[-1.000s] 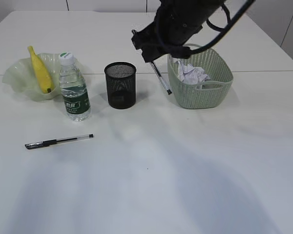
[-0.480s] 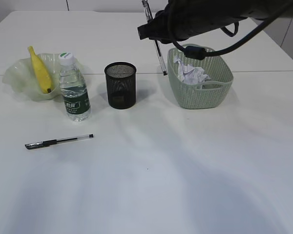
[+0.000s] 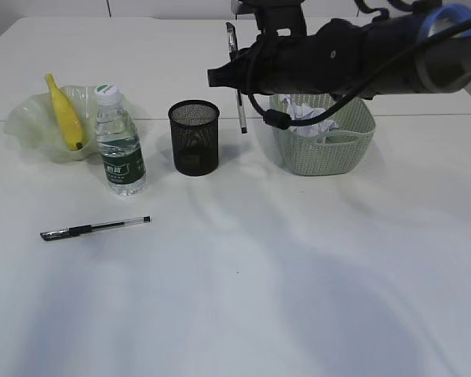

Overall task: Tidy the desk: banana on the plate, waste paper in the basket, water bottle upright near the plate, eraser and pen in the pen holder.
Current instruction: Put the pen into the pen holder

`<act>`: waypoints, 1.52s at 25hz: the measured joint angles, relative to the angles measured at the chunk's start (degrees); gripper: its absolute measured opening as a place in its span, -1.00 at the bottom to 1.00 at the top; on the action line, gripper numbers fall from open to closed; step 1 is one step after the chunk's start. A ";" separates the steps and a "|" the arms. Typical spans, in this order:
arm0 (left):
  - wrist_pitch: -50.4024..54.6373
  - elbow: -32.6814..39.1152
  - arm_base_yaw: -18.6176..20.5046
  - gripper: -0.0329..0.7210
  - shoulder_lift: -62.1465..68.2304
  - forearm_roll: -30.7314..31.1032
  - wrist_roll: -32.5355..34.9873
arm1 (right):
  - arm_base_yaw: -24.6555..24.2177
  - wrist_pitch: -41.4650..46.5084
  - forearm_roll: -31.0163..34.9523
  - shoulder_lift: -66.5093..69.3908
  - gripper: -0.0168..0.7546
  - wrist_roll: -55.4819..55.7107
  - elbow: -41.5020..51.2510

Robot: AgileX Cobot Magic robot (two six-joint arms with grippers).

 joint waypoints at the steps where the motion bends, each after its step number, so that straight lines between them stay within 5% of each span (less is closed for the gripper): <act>1: 0.00 0.00 0.00 0.27 0.00 0.00 0.00 | 0.43 -0.94 0.09 0.52 -0.85 0.00 0.00; 25: -0.10 0.00 0.00 0.27 0.00 0.00 0.00 | 2.61 -5.80 -1.95 6.06 -0.85 3.92 -6.29; 38: -0.32 0.00 0.00 0.27 0.00 0.00 0.00 | 3.54 -14.01 -13.10 9.57 -0.85 14.29 -6.29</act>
